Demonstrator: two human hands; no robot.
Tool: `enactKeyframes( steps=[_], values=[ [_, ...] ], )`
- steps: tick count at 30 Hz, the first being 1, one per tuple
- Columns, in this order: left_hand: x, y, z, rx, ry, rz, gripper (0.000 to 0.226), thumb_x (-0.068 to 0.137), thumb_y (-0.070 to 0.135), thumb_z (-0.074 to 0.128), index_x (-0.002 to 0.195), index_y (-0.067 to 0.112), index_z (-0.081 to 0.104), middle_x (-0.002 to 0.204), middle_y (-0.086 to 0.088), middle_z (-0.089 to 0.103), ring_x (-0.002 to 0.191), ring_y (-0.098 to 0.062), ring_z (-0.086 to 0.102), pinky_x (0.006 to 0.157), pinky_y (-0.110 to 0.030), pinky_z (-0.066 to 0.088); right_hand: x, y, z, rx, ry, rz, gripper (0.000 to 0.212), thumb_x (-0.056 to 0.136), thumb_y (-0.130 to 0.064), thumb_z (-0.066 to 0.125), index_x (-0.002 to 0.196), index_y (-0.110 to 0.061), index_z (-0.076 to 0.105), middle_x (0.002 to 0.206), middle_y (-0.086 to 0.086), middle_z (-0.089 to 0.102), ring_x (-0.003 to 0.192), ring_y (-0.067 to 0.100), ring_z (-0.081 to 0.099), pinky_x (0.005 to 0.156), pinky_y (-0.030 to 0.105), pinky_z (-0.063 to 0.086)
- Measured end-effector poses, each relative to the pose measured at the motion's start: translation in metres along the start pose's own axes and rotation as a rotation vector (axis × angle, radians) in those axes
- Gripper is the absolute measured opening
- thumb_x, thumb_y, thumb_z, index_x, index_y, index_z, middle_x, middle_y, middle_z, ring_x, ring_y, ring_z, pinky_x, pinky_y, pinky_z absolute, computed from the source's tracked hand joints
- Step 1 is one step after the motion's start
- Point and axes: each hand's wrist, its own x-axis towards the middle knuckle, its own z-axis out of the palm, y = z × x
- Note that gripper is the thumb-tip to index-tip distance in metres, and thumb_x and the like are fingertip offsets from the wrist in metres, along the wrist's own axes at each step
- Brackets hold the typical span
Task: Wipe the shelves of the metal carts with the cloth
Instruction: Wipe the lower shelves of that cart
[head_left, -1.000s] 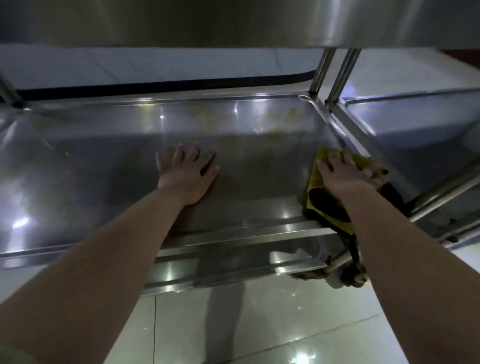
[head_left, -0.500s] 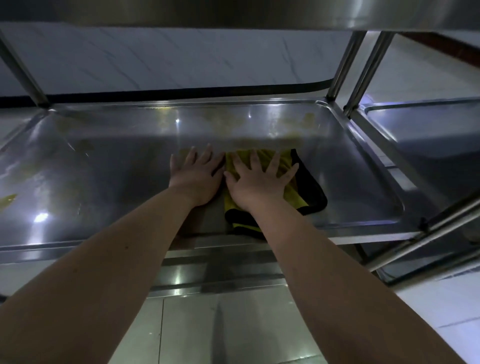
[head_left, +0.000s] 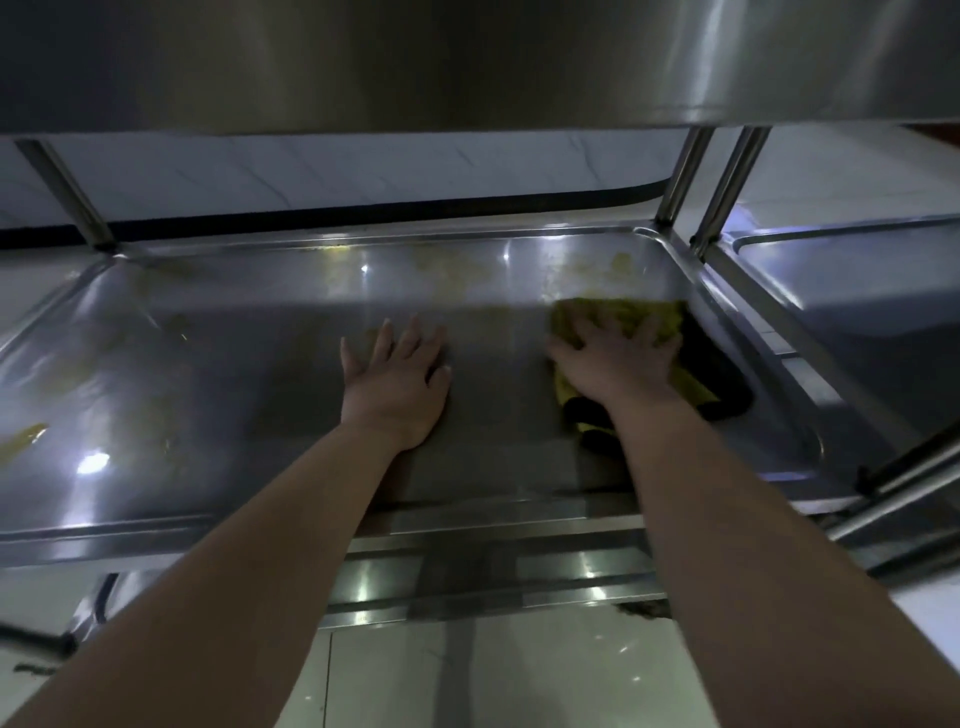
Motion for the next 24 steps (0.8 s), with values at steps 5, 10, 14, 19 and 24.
enactKeyframes(
  steps=[5,10,14,19,24],
  values=[
    [-0.003,-0.010,-0.008,-0.131,0.048,-0.134,0.058,0.101,0.031,0.025,0.156,0.027,0.006,0.164,0.003,0.003,0.150,-0.021,-0.005,0.119,-0.049,-0.006,-0.035,-0.124,0.027,-0.040,-0.054,-0.377,0.055,0.097,-0.056,0.016,0.151,-0.048,0.010,0.163,-0.011,0.002,0.145,0.044,-0.013,0.107,0.071,-0.009],
    [0.012,-0.014,-0.019,-0.209,0.052,-0.086,0.051,0.094,0.019,0.036,0.145,0.016,0.034,0.158,-0.007,0.026,0.149,-0.025,0.002,0.120,-0.047,0.004,-0.031,-0.110,0.021,0.000,-0.059,-0.429,0.054,0.098,-0.060,0.015,0.150,-0.050,0.007,0.164,-0.007,0.003,0.145,0.042,-0.016,0.107,0.069,-0.016],
    [0.042,-0.028,-0.026,-0.059,0.082,0.013,0.053,0.100,0.022,0.030,0.152,0.024,0.023,0.162,-0.003,0.013,0.150,-0.024,-0.005,0.121,-0.048,0.002,-0.032,-0.107,0.026,-0.043,-0.007,-0.422,0.058,0.094,-0.066,0.020,0.149,-0.052,0.012,0.163,-0.009,0.005,0.146,0.042,-0.014,0.103,0.072,-0.019],
    [0.054,-0.041,-0.007,-0.005,-0.043,-0.002,0.053,0.102,0.047,0.016,0.153,0.040,0.001,0.163,0.006,-0.004,0.148,-0.023,-0.014,0.118,-0.053,-0.002,-0.002,-0.074,0.022,-0.002,0.034,-0.365,0.059,0.092,-0.068,0.024,0.148,-0.052,0.017,0.162,-0.016,0.010,0.148,0.036,-0.005,0.106,0.072,-0.013],
    [0.058,-0.043,-0.006,0.026,-0.036,-0.016,0.053,0.101,0.051,0.015,0.153,0.041,0.008,0.164,0.005,0.001,0.150,-0.024,-0.002,0.119,-0.051,0.000,0.054,0.041,-0.007,-0.029,0.025,-0.081,0.061,0.091,-0.072,0.018,0.148,-0.052,0.010,0.162,-0.014,0.007,0.147,0.039,-0.002,0.110,0.071,-0.003]
  ],
)
